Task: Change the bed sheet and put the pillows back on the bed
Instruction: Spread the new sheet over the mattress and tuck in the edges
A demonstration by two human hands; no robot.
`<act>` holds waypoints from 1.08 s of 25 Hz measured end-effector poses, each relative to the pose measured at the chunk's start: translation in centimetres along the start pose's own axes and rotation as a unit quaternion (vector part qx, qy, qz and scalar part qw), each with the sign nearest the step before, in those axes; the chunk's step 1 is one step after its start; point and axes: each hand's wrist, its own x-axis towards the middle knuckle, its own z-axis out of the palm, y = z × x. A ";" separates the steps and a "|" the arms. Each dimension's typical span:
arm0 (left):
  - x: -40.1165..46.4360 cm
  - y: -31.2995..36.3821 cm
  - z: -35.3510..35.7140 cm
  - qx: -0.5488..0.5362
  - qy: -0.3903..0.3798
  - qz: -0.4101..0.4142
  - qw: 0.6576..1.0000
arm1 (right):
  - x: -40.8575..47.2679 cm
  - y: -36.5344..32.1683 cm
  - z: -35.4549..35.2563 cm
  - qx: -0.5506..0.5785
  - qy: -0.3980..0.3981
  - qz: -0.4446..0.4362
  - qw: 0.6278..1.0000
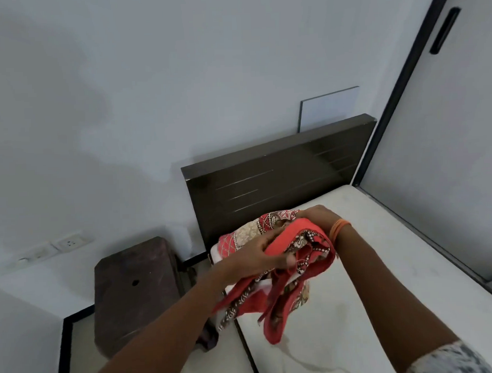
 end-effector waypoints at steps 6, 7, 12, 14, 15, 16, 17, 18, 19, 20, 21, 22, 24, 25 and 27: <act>-1.7 -0.1 -1.3 0.150 0.137 0.049 0.978 | -2.3 -1.1 0.0 0.215 -0.093 0.059 0.970; -1.5 0.4 -1.3 0.085 0.167 0.051 0.981 | -3.2 -1.4 0.4 0.252 -0.109 0.035 0.961; -0.4 4.9 -1.7 -0.208 0.211 0.034 0.954 | -8.3 -0.6 4.4 0.228 -0.142 -0.222 0.937; -0.5 5.8 -2.0 -0.212 0.175 0.026 0.961 | -9.6 0.1 4.7 0.143 -0.105 -0.260 0.949; -0.7 5.8 -2.0 -0.205 0.147 0.014 0.968 | -9.9 0.4 4.3 0.135 -0.081 -0.254 0.954; -1.1 5.7 -1.9 -0.200 0.115 0.002 0.973 | -10.1 0.8 3.6 0.141 -0.071 -0.244 0.957; -1.4 5.7 -1.9 -0.202 0.081 -0.004 0.976 | -10.2 1.1 2.8 0.147 -0.075 -0.235 0.958; -1.8 5.6 -2.0 -0.212 0.049 -0.003 0.976 | -10.3 1.5 2.1 0.152 -0.090 -0.223 0.959; -1.9 5.6 -2.1 -0.225 0.026 0.001 0.974 | -10.3 1.8 1.4 0.159 -0.112 -0.212 0.958; -1.9 5.6 -2.2 -0.237 0.013 0.007 0.971 | -10.2 2.1 0.9 0.172 -0.136 -0.206 0.954; -1.9 5.6 -2.3 -0.247 0.008 0.011 0.969 | -10.2 2.3 0.6 0.193 -0.155 -0.203 0.947; -1.9 5.7 -2.2 -0.256 0.008 0.012 0.967 | -10.2 2.5 0.3 0.218 -0.162 -0.200 0.941; -1.9 5.9 -2.1 -0.274 0.005 0.010 0.962 | -10.2 2.7 -0.5 0.271 -0.144 -0.196 0.931; -2.0 6.1 -2.1 -0.283 0.005 0.011 0.959 | -10.1 2.8 -0.9 0.296 -0.128 -0.197 0.926; -2.0 6.8 -2.3 -0.292 0.016 0.013 0.956 | -9.8 2.4 -1.7 0.326 -0.094 -0.206 0.918</act>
